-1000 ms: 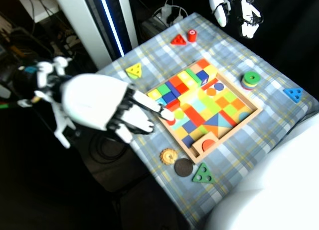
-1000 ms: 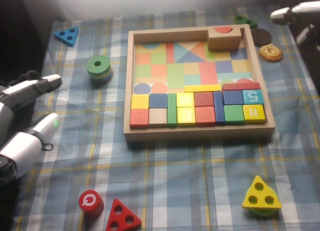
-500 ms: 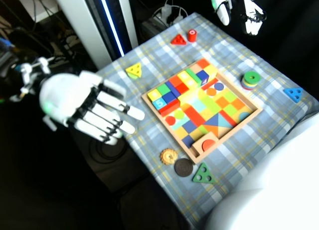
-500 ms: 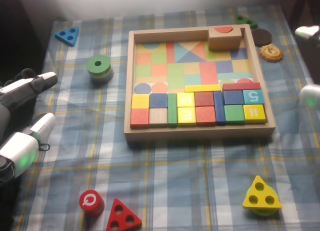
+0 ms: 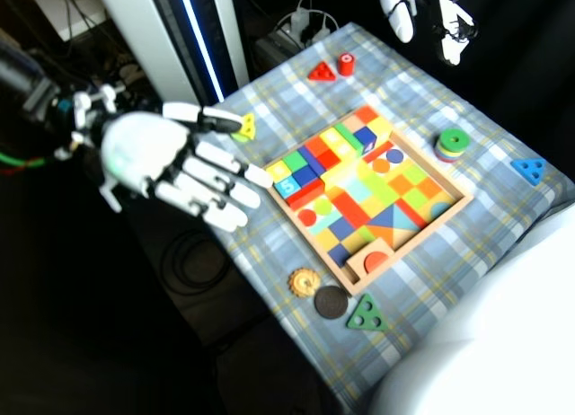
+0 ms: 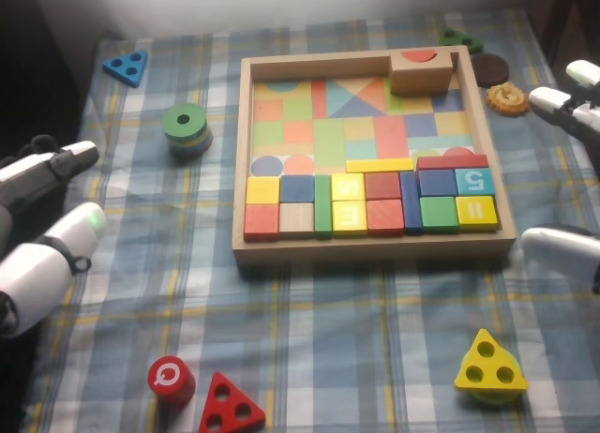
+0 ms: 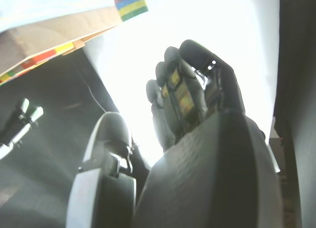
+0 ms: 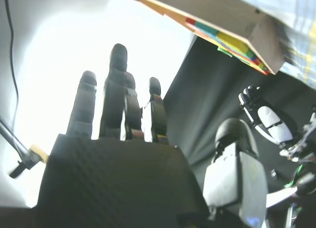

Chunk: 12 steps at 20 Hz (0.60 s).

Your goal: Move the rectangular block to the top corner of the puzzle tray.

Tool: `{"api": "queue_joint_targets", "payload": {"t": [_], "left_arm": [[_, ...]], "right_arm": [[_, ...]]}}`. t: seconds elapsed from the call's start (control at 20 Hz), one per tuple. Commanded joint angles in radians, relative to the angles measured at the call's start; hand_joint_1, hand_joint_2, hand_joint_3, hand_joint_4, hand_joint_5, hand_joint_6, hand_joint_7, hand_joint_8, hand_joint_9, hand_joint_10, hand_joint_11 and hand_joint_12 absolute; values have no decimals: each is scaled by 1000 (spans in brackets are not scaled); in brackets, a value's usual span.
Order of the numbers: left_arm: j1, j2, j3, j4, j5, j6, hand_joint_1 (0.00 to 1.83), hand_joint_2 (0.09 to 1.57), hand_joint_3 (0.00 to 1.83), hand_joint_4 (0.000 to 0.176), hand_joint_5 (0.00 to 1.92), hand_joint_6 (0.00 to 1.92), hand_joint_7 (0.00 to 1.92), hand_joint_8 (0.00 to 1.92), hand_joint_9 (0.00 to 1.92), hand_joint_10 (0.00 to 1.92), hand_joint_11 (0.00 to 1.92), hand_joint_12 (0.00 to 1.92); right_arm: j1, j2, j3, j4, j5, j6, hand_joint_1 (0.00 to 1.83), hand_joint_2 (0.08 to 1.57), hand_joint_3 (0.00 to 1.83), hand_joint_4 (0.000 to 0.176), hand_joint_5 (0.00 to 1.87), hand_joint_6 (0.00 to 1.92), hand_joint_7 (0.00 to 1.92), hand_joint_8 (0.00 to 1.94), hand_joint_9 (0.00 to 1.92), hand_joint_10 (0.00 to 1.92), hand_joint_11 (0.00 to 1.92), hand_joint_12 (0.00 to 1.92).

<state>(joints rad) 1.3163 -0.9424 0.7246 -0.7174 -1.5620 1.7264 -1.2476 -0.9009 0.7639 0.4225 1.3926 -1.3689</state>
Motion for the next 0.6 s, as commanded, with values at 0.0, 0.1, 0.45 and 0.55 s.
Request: {"api": "queue_joint_targets", "payload": {"t": [0.0,0.1,0.45,0.55], "left_arm": [[-1,6,0,34,-132,-5,315,1419,4,0,516,3,482,0,405,1,0,1209],[3,-1,-1,28,-139,-5,268,1430,5,0,524,5,492,5,420,11,0,1225],[3,-24,2,24,-145,-5,284,1402,0,0,498,0,486,0,446,15,0,1153],[3,-26,2,22,-151,-5,268,1389,0,0,504,2,484,0,447,11,0,1143]], "right_arm": [[5,-7,-3,-4,153,-29,0,1027,0,98,186,2,111,4,0,0,0,0],[-5,-30,-1,24,177,-29,0,1009,0,123,179,2,103,0,0,0,0,0],[-30,-66,-7,79,242,-29,0,989,0,116,179,5,79,8,0,0,0,0],[-30,-69,-9,79,247,-29,0,991,0,116,194,10,95,13,0,0,0,0]]}}
